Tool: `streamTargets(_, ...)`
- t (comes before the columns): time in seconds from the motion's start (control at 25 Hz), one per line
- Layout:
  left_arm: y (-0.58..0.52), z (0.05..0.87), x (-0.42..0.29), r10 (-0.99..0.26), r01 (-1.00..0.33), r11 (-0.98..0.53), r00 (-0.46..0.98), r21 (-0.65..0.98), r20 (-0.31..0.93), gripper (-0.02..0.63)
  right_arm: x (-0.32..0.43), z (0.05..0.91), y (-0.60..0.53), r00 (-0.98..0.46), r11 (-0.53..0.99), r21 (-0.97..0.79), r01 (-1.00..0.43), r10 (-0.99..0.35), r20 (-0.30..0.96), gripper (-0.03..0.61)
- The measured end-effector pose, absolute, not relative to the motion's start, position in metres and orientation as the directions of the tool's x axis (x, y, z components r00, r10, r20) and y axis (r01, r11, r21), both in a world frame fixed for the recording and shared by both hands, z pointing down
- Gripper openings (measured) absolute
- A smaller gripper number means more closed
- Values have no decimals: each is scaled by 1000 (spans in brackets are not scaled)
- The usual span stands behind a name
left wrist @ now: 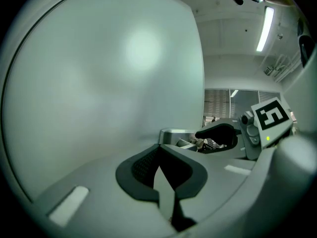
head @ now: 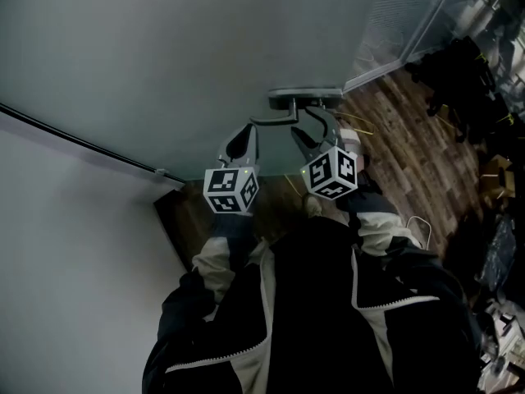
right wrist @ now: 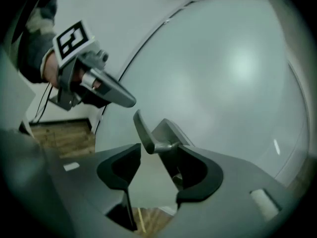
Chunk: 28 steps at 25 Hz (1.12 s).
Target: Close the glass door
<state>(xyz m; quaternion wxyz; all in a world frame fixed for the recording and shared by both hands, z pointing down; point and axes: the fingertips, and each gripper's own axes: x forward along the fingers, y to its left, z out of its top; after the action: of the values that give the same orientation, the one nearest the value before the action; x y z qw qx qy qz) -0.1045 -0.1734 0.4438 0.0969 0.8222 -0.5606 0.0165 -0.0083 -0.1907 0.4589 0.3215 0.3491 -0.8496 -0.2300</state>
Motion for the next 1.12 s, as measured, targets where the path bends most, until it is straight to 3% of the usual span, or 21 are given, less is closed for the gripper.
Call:
streamTargets(0.12, -178, 443, -107, -922, -927, -345, 364, 149, 130, -2, -21, 465, -194, -502, 574, 783, -240, -763, 406, 235)
streamTargets(0.28, -178, 448, -105, -918, -922, -350, 372, 163, 135, -2, -33, 472, -199, -474, 523, 844, -120, -777, 414, 232)
streamTargets(0.36, -179, 454, -108, -920, -923, -344, 368, 172, 137, -2, -38, 481, -198, -466, 509, 858, -70, -777, 423, 184)
streamTargets(0.44, -178, 456, -110, -921, -924, -339, 365, 176, 139, -2, -40, 485, -196, -466, 500, 865, -42, -776, 425, 156)
streamTargets(1.12, -198, 446, -105, -923, -927, -339, 361, 160, 137, -2, -40, 490, -265, -405, 405, 911, 75, -823, 399, 148)
